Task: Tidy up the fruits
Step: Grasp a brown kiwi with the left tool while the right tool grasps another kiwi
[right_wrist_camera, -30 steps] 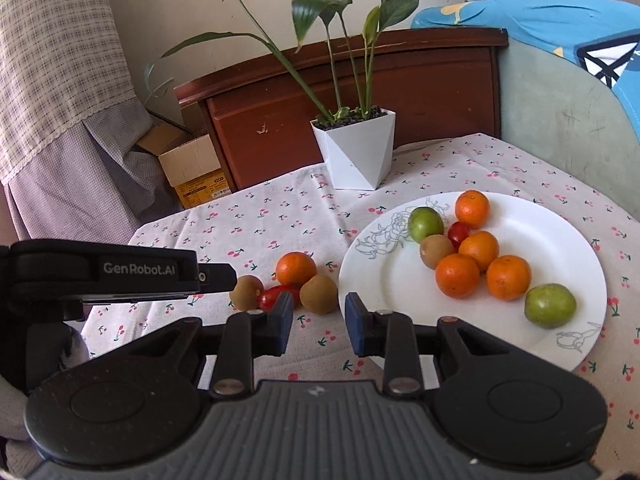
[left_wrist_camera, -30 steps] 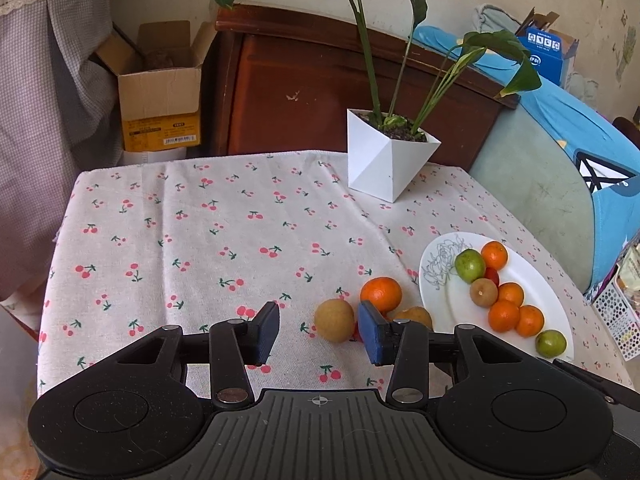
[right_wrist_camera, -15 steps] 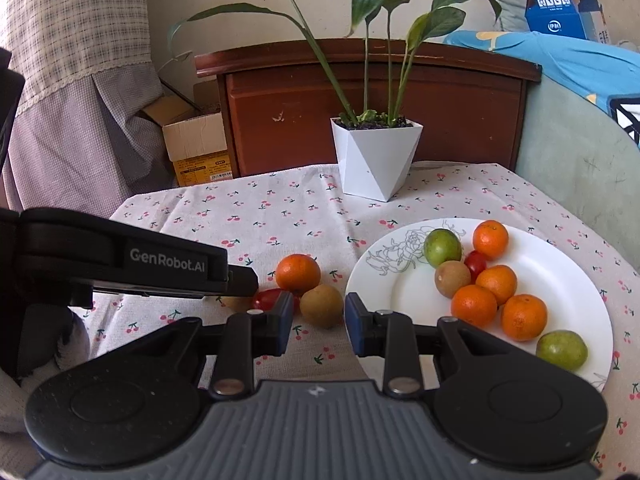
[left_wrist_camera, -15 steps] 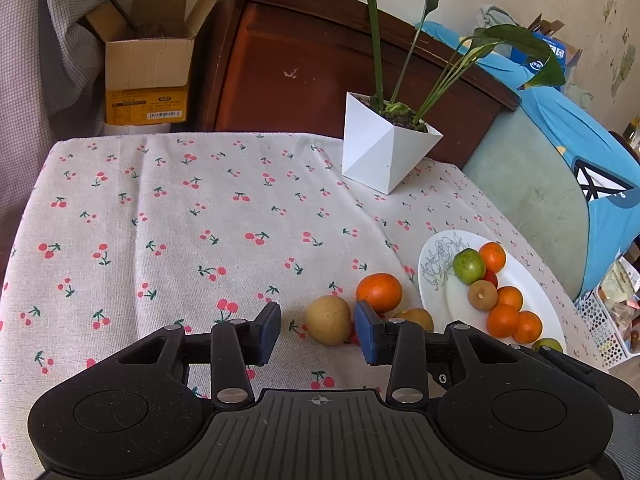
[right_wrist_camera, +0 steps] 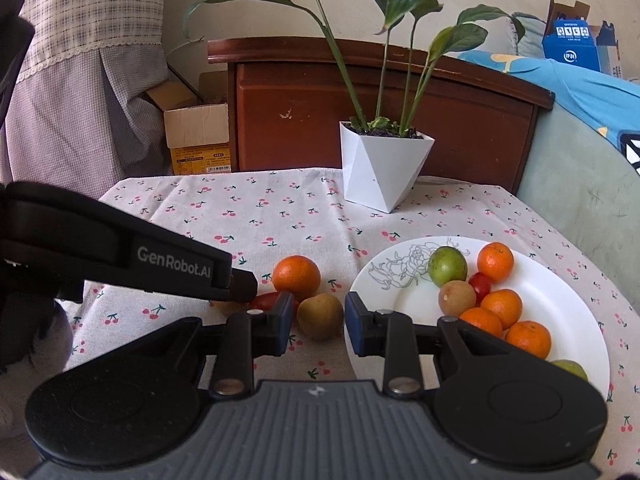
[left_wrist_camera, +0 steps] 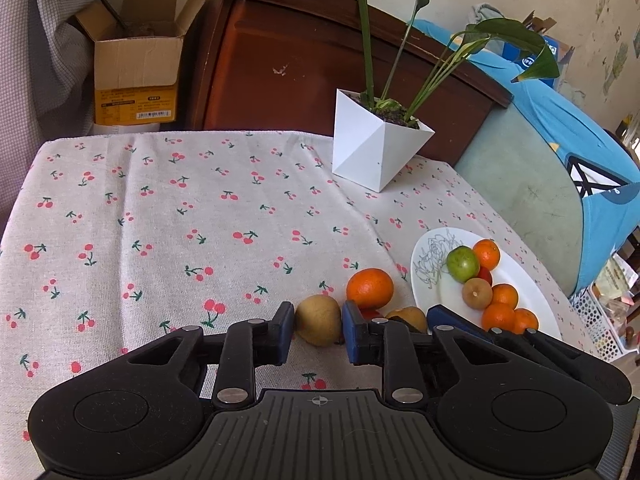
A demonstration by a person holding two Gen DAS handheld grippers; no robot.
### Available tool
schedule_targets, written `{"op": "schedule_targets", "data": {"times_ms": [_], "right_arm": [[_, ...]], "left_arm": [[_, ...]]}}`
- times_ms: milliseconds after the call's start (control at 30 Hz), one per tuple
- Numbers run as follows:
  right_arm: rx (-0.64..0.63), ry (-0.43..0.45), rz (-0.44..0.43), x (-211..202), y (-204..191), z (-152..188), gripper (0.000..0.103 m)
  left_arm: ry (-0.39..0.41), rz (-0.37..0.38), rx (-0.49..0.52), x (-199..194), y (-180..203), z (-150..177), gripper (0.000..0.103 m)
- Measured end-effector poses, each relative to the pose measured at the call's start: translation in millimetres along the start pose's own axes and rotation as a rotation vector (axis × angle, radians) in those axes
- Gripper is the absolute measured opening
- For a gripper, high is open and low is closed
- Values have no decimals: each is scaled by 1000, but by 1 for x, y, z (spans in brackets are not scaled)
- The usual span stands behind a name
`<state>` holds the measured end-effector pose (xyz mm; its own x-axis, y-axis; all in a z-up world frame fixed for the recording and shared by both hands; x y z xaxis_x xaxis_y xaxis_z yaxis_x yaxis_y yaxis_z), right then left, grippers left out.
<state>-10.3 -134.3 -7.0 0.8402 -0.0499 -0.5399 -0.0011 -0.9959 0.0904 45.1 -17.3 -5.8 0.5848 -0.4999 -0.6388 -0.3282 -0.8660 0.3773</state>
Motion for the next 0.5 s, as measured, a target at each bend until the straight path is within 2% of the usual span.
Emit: {"op": "schedule_targets", "data": {"times_ms": [100, 233, 500], "right_arm": [[-13, 4, 9, -1, -2, 0, 24], [5, -3, -13, -3, 1, 0, 23], [38, -30, -98, -13, -5, 0, 21]], "left_arm": [[12, -21, 5, -2, 0, 0, 23], [22, -42, -6, -7, -4, -2, 23], [28, -82, -27, -17, -13, -4, 23]]}}
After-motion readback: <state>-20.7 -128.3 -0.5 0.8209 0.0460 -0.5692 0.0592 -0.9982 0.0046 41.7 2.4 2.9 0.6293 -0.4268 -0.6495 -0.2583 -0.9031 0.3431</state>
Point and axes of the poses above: each gripper's, at about its wrist camera, not at the fingertips, and x roughly the way its jaws point, y to its right, z to its underside, the point moved 1 cm from there along x, roughly the way its jaws point, and after that the axes turned 4 degrees about z, right-handed, at the moved point
